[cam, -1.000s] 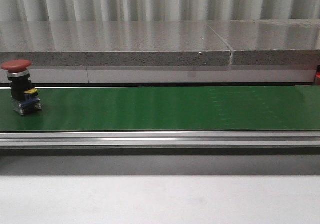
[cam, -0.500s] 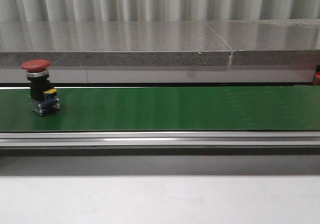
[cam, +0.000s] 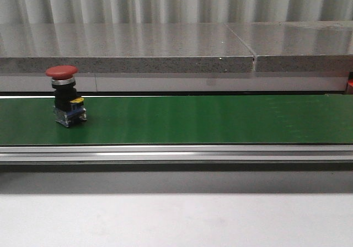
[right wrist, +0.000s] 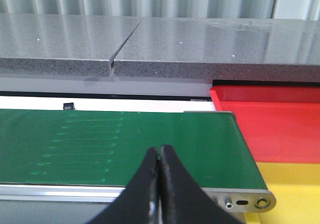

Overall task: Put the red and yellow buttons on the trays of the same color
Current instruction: 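Move the left gripper to a yellow push-button and grasp it, then set the yellow button on the belt and open the left gripper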

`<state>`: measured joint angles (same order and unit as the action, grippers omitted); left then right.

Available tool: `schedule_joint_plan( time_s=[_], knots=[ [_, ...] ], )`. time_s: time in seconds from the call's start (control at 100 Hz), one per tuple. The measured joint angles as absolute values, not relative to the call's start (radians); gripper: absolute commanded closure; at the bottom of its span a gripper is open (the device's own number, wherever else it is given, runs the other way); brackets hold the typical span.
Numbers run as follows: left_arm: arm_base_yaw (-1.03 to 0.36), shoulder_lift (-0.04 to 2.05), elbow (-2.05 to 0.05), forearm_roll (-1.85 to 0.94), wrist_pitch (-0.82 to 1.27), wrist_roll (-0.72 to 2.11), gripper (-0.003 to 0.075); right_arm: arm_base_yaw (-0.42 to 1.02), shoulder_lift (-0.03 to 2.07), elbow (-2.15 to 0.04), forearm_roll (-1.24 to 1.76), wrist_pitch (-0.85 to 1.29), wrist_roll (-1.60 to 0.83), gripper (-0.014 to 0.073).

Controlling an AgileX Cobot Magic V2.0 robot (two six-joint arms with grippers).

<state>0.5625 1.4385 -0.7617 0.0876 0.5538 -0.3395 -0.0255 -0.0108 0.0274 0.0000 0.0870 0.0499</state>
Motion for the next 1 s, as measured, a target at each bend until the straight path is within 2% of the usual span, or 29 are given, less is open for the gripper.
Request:
schedule_joint_plan(
  time_s=[0.56,0.64,0.71,0.78,1.0],
  knots=[
    [0.563,1.631,-0.893,0.104,0.554,-0.339,0.0166,-0.026,-0.011,0.027,0.000,0.087,0.050,0.0710],
    [0.563,1.648,-0.899,0.104,0.554,-0.339,0.0185,-0.026,-0.011,0.027,0.000,0.087,0.050,0.0710],
    [0.563,1.657,-0.899,0.104,0.554,-0.339,0.0242,-0.026,-0.011,0.027,0.000,0.087,0.050,0.0710],
    [0.563,1.659,-0.899,0.104,0.554,-0.339,0.0333,-0.026,-0.011,0.027,0.000,0.087,0.050,0.0710],
    [0.563,1.657,-0.899,0.106,0.562,-0.339,0.0680,-0.026,-0.011,0.027,0.000,0.087,0.050,0.0710]
  ],
)
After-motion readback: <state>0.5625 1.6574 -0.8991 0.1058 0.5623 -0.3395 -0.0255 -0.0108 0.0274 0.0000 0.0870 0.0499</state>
